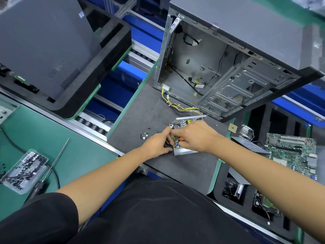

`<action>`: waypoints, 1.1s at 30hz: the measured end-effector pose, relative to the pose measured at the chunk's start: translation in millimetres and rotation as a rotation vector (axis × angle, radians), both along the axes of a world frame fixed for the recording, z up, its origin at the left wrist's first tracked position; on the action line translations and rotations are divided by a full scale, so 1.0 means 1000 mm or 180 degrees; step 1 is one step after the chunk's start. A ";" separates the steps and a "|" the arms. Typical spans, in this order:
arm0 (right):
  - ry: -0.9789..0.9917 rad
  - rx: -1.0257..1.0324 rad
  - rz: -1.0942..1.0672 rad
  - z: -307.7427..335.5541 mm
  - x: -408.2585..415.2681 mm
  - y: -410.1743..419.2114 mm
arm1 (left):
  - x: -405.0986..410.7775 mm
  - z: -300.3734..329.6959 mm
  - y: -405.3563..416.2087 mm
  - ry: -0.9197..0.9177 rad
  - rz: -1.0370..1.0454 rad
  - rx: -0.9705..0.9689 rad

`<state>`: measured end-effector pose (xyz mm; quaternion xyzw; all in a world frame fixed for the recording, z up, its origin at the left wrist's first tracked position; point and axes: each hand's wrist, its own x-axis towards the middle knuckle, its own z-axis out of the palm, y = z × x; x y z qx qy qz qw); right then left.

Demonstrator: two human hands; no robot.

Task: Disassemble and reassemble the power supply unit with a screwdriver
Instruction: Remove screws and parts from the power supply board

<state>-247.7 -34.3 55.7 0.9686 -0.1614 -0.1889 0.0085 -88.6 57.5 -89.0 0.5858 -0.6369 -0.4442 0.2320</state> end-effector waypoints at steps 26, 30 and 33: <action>0.0339 0.0583 0.0238 0.012 0.010 -0.005 | -0.030 -0.005 0.006 -0.1055 0.0470 -0.0205; 0.0181 0.0329 0.0233 0.006 0.007 -0.003 | -0.026 -0.004 0.006 -0.0971 0.0448 -0.0268; 0.0211 0.0312 -0.0139 0.000 0.004 -0.001 | -0.023 0.000 0.004 -0.0800 0.0367 -0.0124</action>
